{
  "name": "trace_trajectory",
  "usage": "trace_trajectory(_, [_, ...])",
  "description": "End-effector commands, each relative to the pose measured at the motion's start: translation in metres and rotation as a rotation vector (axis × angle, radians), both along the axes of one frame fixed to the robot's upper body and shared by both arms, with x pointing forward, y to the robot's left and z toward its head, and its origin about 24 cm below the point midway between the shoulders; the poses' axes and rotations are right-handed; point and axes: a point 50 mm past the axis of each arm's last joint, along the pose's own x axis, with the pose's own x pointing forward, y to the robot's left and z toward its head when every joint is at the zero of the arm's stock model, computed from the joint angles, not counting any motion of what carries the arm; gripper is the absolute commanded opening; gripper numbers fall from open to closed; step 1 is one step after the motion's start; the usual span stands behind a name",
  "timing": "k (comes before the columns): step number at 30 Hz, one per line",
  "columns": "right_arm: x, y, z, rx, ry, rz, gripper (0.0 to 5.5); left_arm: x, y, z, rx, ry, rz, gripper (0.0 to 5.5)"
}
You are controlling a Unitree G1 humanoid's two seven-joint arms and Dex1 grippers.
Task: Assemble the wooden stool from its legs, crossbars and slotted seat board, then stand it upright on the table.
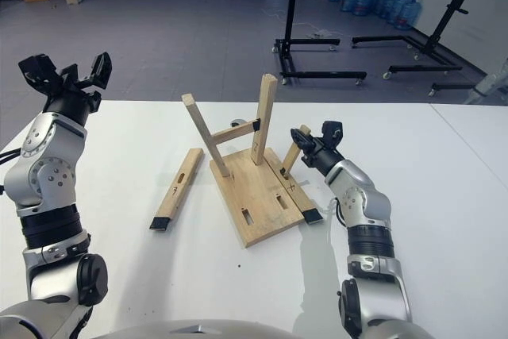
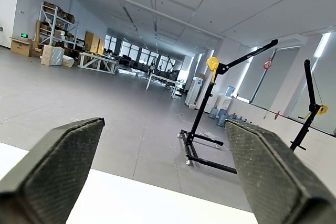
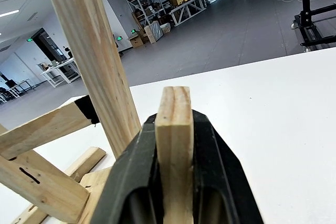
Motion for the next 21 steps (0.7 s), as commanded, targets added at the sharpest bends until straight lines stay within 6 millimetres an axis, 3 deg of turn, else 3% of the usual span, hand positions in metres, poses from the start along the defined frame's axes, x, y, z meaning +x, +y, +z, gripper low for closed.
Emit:
trace_trajectory(1, [-0.005, -0.002, -0.002, 0.016, 0.016, -0.004, 0.39, -0.001, 0.000, -0.001, 0.001, 0.000, 0.005, 4.18])
trace_trajectory(12, [-0.004, -0.008, -0.015, -0.015, 0.047, -0.043, 0.39, 0.000, -0.001, -0.003, 0.012, 0.002, -0.003, 4.18])
trace_trajectory(21, [-0.010, 0.000, -0.028, -0.148, 0.026, -0.008, 0.39, 0.000, -0.002, -0.004, 0.027, 0.001, -0.009, 4.18])
